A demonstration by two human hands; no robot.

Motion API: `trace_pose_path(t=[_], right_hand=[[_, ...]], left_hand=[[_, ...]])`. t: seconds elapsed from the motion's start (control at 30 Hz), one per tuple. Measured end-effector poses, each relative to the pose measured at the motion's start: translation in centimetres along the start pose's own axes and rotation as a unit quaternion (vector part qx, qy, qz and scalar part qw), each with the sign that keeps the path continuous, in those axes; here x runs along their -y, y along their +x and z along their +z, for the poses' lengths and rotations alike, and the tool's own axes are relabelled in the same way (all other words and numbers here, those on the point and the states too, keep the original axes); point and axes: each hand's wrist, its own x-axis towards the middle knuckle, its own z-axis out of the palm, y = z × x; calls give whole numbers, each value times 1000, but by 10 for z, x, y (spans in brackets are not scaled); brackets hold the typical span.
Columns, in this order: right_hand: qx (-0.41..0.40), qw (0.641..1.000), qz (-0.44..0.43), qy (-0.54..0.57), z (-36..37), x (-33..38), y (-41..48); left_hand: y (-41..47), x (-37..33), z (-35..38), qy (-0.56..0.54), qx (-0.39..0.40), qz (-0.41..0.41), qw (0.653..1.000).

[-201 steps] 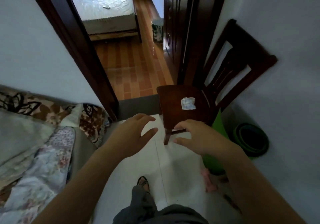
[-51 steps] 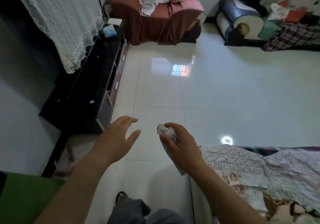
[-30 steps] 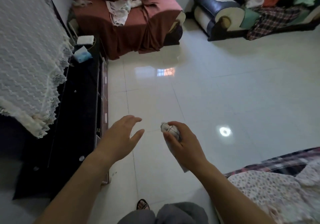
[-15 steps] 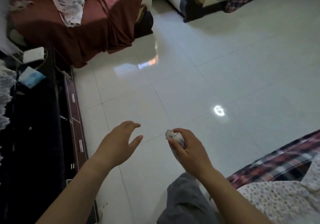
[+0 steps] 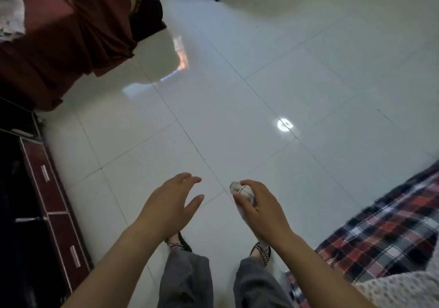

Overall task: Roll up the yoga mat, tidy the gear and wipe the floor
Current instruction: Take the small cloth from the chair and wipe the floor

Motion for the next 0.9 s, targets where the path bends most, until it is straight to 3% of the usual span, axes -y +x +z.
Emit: trace_pose_path(t=[0.2, 0.37, 0.73, 0.9], right_hand=[[-68, 995, 66, 23, 29, -20, 45], [-83, 991, 96, 51, 97, -70, 107], [-101, 989, 104, -9, 299, -357, 311], [-150, 981, 93, -75, 361, -480, 395]], left_hand=[[82, 34, -7, 53, 49, 83, 994], [174, 81, 27, 77, 39, 124, 988], [429, 218, 314, 77, 38, 99, 991], [515, 280, 444, 85, 0, 36, 996]])
